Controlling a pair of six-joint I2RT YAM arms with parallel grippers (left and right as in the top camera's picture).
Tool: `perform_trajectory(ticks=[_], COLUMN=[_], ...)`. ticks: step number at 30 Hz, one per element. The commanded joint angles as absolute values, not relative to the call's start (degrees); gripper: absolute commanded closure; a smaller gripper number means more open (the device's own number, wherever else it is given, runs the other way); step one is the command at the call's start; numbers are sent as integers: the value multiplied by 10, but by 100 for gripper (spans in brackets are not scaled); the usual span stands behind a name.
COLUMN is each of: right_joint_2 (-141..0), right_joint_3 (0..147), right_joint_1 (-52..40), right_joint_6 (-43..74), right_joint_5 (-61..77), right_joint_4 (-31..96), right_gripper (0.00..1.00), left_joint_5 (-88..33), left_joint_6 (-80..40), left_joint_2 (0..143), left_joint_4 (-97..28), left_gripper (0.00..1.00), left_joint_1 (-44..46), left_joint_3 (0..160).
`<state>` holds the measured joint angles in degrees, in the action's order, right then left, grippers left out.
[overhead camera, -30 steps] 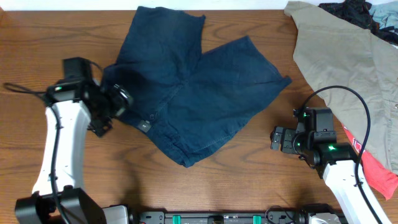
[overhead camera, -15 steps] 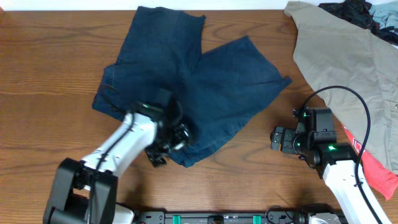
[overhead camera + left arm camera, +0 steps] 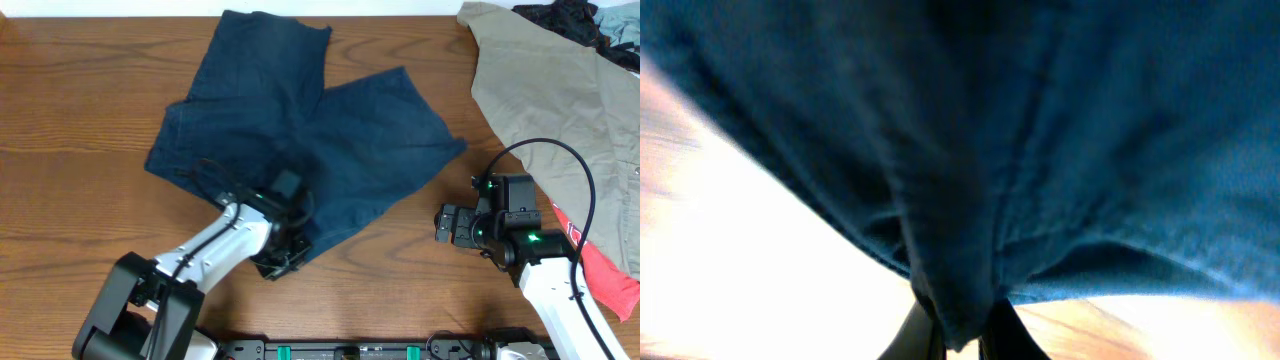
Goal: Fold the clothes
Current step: 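Grasp the lower-left leg hem of the shorts with the left gripper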
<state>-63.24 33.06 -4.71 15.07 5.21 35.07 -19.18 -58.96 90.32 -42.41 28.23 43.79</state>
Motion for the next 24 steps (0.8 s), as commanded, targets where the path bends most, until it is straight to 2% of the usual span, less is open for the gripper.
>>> perform_trajectory(ticks=[1, 5, 9, 13, 16, 24], right_joint_2=[-628, -632, -658, -707, -751, -850], right_joint_3=[337, 337, 336, 336, 336, 336], right_joint_1=[-35, -36, -36, -44, -53, -93], right_joint_6=[158, 158, 159, 181, 222, 365], right_joint_5=[54, 76, 147, 203, 244, 275], right_joint_4=[352, 354, 357, 340, 293, 133], right_gripper=[1, 1, 3, 11, 21, 35], left_joint_5=[-106, -87, -145, -150, -150, -150], left_joint_6=[-537, -451, -398, -371, -371, -371], left_joint_2=[905, 905, 905, 905, 905, 905], left_joint_4=[-462, -498, -507, -513, -514, -514], left_gripper=[94, 94, 94, 94, 94, 94], left_joint_1=[201, 61, -37, -59, -57, -57], left_joint_3=[441, 457, 457, 457, 453, 447])
